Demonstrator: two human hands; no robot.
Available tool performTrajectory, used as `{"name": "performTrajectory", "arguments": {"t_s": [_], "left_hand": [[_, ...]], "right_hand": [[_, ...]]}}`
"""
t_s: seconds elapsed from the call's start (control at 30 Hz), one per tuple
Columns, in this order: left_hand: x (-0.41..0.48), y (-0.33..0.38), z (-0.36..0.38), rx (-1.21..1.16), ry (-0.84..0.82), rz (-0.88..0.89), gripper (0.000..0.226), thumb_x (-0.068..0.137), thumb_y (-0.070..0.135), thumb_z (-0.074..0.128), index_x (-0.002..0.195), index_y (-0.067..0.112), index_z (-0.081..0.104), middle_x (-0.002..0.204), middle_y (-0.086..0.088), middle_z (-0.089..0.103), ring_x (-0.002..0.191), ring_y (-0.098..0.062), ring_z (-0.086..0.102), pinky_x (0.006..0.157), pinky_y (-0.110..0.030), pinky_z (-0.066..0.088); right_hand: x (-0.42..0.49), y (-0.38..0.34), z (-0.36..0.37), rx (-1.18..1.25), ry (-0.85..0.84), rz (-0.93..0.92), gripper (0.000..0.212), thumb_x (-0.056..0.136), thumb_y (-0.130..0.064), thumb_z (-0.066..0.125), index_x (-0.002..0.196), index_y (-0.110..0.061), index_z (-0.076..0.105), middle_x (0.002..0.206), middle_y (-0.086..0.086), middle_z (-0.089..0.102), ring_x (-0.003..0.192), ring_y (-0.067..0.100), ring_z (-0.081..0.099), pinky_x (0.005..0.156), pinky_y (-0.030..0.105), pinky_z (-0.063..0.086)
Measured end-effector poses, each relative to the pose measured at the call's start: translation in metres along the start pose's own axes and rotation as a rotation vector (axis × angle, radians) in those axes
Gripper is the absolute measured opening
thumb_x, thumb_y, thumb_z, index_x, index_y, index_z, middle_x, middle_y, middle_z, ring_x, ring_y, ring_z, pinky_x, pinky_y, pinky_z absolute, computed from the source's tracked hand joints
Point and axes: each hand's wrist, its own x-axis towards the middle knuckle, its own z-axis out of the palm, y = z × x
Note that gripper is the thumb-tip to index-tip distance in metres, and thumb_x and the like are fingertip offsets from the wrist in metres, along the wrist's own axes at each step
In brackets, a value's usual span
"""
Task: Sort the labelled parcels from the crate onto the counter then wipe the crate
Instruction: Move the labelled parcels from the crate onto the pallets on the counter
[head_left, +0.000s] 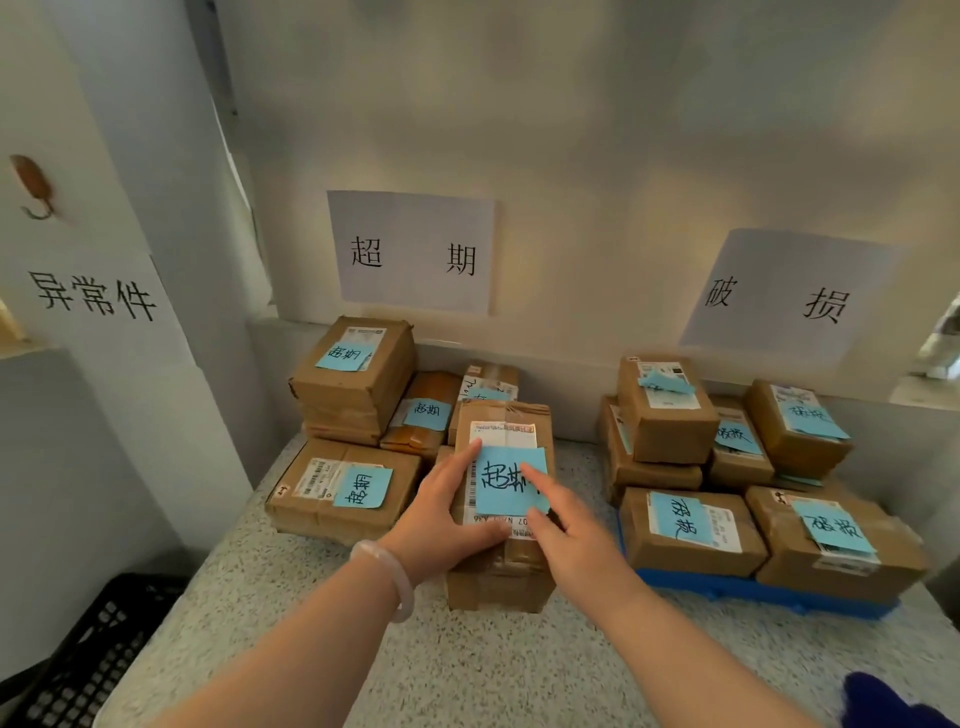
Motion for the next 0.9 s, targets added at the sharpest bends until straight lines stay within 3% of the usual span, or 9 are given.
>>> {"name": "performTrajectory", "arguments": {"t_s": [0.1,0.2,0.33,0.5,0.63,0.7,0.77,0.9], "left_hand": [[0.019,-0.006,-0.010,0.036,-0.006,-0.020,0.096,0.080,0.036,0.078,0.149,0.047,0.012,0.149,0.012,0.023,0.126,-0.006,0.034,0.098,-0.018,0.041],[0.037,-0.015,-0.020,0.064,0.007,-0.059,0.096,0.080,0.039,0.078,0.149,0.047,0.012,0.153,0.009,0.023,0.133,-0.010,0.032,0.111,-0.031,0.036],[0.060,-0.033,-0.029,0.074,-0.027,-0.130,0.096,0.081,0.039,0.076,0.151,0.046,0.011,0.152,0.010,0.024,0.130,-0.009,0.032,0.111,-0.032,0.034],[0.082,-0.047,-0.037,0.097,-0.056,-0.133,0.093,0.082,0.038,0.076,0.150,0.048,0.013,0.137,0.019,0.025,0.126,-0.005,0.032,0.101,-0.019,0.030],[0.089,-0.053,-0.048,0.150,-0.088,-0.116,0.092,0.082,0.040,0.075,0.148,0.049,0.013,0.138,0.020,0.024,0.126,-0.002,0.028,0.102,-0.015,0.028],[0.087,-0.052,-0.048,0.167,-0.095,-0.114,0.093,0.082,0.040,0.075,0.150,0.047,0.013,0.137,0.020,0.024,0.123,-0.001,0.030,0.088,-0.001,0.031],[0.085,-0.051,-0.046,0.183,-0.096,-0.110,0.094,0.082,0.040,0.075,0.151,0.045,0.013,0.137,0.019,0.024,0.121,-0.001,0.031,0.081,0.003,0.032],[0.083,-0.045,-0.048,0.206,-0.083,-0.115,0.096,0.080,0.048,0.074,0.152,0.046,0.011,0.154,0.010,0.021,0.133,-0.008,0.027,0.110,-0.025,0.030]], "right_hand": [[0.024,0.000,0.006,-0.033,-0.023,-0.002,0.042,0.104,-0.034,0.042,0.140,-0.055,0.035,0.145,-0.010,0.033,0.124,0.007,0.044,0.084,0.019,0.053],[0.050,0.003,0.014,-0.027,-0.072,-0.004,0.045,0.104,-0.032,0.042,0.144,-0.053,0.033,0.149,-0.011,0.029,0.128,0.006,0.040,0.096,0.021,0.048],[0.079,0.011,0.026,-0.079,-0.114,0.011,0.047,0.104,-0.036,0.042,0.146,-0.050,0.028,0.149,-0.008,0.029,0.127,0.006,0.040,0.101,0.027,0.047],[0.101,0.019,0.036,-0.106,-0.107,0.034,0.048,0.102,-0.042,0.041,0.145,-0.055,0.022,0.150,-0.010,0.023,0.128,0.009,0.037,0.103,0.031,0.046],[0.105,0.019,0.045,-0.131,-0.082,0.013,0.051,0.102,-0.041,0.041,0.147,-0.052,0.019,0.152,-0.013,0.020,0.129,0.008,0.035,0.100,0.030,0.046],[0.102,0.021,0.048,-0.128,-0.069,0.004,0.050,0.101,-0.043,0.041,0.144,-0.056,0.019,0.153,-0.013,0.019,0.130,0.008,0.035,0.100,0.035,0.049],[0.099,0.021,0.048,-0.108,-0.072,0.014,0.049,0.101,-0.043,0.041,0.143,-0.058,0.020,0.154,-0.013,0.018,0.132,0.009,0.034,0.103,0.036,0.047],[0.096,0.010,0.041,-0.119,-0.100,0.020,0.050,0.102,-0.042,0.041,0.147,-0.052,0.020,0.158,-0.012,0.011,0.136,0.011,0.026,0.106,0.030,0.038]]}}
